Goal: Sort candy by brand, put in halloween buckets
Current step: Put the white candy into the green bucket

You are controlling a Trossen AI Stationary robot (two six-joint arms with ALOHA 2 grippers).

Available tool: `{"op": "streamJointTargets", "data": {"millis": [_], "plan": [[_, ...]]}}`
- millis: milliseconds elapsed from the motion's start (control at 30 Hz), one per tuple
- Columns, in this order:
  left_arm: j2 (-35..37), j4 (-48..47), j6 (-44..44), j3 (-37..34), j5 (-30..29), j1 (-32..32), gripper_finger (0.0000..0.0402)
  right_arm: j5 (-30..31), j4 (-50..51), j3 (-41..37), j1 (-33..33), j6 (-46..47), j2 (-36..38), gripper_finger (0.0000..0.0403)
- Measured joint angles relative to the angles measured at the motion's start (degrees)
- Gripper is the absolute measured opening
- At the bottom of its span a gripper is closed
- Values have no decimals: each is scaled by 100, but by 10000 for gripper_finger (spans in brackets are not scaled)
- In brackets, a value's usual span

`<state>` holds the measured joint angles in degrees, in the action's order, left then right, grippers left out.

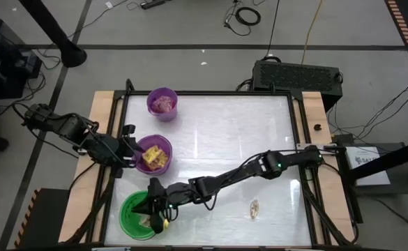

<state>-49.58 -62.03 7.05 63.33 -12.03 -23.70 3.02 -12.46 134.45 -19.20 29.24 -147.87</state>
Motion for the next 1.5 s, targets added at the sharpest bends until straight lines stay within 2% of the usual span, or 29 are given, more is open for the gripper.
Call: {"op": "streamJointTargets", "data": {"millis": [200,567,767,967,1200,1367,1500], "plan": [[0,-3,0,0,65,0,185,-4,-6,-1,6,-220,0,32],[0,36,-136,2,14,0,185,-45,170,-1,42,-244,2,117],[0,204,-147,0,-9,0,185,-53,726,-8,156,-354,351,135],[0,213,-39,0,-27,0,185,-353,3076,-8,309,-480,1048,133],[-15,268,11,0,-217,0,185,-353,6068,-4,409,-51,1922,133],[-66,329,102,0,-308,0,185,-323,7831,-5,338,318,2076,132],[-109,327,153,0,-371,2,185,-316,8822,-4,166,668,1999,132]]}}
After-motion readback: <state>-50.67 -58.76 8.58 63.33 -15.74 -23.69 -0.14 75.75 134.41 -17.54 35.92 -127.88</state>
